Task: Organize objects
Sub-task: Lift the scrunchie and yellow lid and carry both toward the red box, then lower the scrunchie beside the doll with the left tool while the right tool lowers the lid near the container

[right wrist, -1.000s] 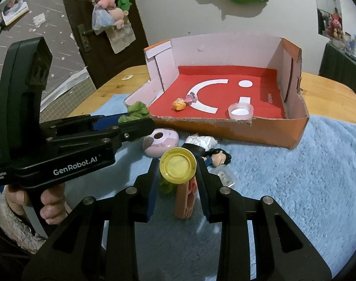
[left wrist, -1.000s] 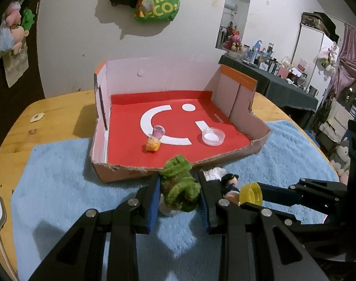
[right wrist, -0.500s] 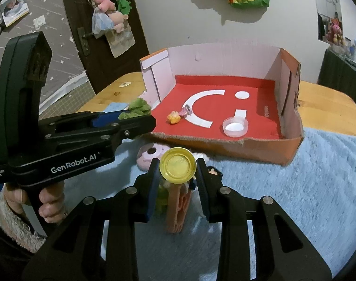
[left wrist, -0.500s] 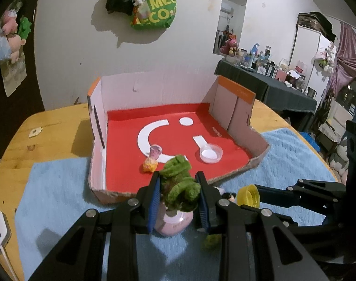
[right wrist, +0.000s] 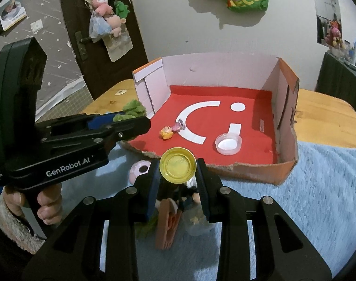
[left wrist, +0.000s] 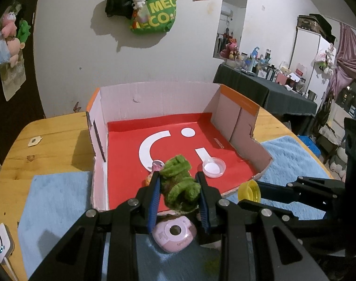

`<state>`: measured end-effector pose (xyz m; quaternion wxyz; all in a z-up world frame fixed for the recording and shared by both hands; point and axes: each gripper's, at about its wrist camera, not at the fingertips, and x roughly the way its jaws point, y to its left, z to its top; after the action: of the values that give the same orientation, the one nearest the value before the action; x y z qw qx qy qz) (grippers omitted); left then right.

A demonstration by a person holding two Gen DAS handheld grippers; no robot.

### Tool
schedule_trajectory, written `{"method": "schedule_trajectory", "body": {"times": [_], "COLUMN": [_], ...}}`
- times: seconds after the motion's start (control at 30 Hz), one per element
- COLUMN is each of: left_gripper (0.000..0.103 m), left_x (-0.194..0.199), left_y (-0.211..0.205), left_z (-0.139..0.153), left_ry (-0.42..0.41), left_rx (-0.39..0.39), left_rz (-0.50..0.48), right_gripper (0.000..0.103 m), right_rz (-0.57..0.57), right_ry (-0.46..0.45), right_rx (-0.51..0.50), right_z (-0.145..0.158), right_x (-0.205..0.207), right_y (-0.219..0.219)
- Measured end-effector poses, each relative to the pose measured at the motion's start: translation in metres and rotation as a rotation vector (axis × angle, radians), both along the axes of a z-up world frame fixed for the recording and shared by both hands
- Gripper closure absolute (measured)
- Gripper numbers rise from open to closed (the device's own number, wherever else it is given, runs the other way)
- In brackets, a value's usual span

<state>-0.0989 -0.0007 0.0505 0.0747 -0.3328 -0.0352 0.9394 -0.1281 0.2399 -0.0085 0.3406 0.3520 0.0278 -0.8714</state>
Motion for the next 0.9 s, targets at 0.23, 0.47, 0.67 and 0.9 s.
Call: {"method": "schedule_trajectory", "body": {"times": [0.23,0.47,0.67,0.9], "left_gripper": [0.072,0.072,0.072,0.072], "left_x": [-0.015,-0.029,-0.039,-0.051], "left_y": [-0.005,-0.003,-0.006,-0.007], "left_z": [-0.004,-0.014,-0.023,-0.037], "left_ry": [-0.041,-0.095,-0.149,-0.235], "left_rx": [0.013,-0.002,-0.003,0.017], "left_rz": [-0.012,-0.027,-0.039,-0.084], "right_gripper": [0.074,0.074,0.074,0.074], "right_rz": [-0.005,0.010,0.039,0.071], "right_ry": [-0.003,-0.072,-0.156,-0.205], "right_rx": [0.013,0.021,0.052,0.101], "right_z": [0.006,0.001,-0.010,-0.014], "right_x": [-0.014,-0.040,-0.062,-0.077], "right_y": [-0.002,-0.007,-0.010,-0.014]}}
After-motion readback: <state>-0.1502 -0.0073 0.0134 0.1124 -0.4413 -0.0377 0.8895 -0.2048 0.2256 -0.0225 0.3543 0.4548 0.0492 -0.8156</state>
